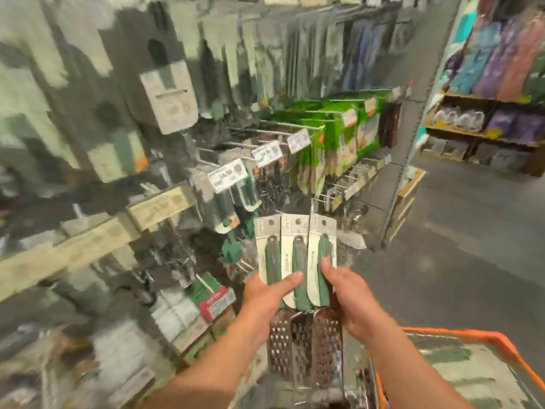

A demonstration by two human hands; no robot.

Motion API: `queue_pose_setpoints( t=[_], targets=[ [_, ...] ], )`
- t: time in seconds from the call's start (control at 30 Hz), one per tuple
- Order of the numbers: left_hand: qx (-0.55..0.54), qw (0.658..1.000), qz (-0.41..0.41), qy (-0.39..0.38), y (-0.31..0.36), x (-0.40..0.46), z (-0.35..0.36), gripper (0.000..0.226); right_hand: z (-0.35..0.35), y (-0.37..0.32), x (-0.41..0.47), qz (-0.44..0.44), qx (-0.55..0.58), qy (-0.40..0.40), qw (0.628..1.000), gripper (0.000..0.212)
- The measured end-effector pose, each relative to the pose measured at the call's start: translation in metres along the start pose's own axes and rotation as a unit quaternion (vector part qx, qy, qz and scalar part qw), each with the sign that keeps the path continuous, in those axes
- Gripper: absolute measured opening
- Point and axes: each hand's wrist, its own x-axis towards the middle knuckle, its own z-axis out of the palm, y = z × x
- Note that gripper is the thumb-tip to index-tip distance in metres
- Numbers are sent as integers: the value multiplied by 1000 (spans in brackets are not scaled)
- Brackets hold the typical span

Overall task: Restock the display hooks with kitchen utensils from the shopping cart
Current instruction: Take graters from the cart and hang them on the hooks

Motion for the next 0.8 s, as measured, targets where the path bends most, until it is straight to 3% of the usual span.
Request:
queue_pose_setpoints(
  t=[0.03, 0.13, 0.2, 0.27, 0.33, 0.43, 0.57, 0.67, 0.77, 0.8],
  targets=[
    [-14, 1000, 9, 15, 0, -6, -22, 92, 20, 3, -3, 2, -22, -27, 999, 41],
    [-63, 997, 17, 44, -2, -32, -77, 54, 76, 17, -10, 4, -94, -71, 993, 44],
    [-81, 994, 4, 77, -8, -45, -112, 74, 110, 32, -18, 3, -141, -85, 986, 62],
    [-86, 990, 13, 114, -14, -59, -141, 107, 136, 54, -20, -2, -167, -92, 982, 97],
    [-97, 986, 6, 138, -22, -71, -166, 107, 154, 73, -24, 0, -178, -104, 979, 110],
    [-119, 982, 9, 144, -34, -96, -202, 83, 189, 89, -54, -16, -225, -143, 964, 92],
    [-140, 973, 18, 185, -51, -130, -253, 94, 233, 113, -86, -19, -230, -179, 957, 67],
    [-164, 961, 29, 222, -57, -156, -288, 89, 262, 128, -103, -3, -229, -175, 957, 68],
    [-158, 952, 37, 260, -67, -176, -322, 111, 290, 138, -120, 0, -218, -222, 950, 42],
    [-158, 946, 44, 279, -70, -186, -333, 101, 300, 140, -126, 0, -221, -232, 947, 38]
  ],
)
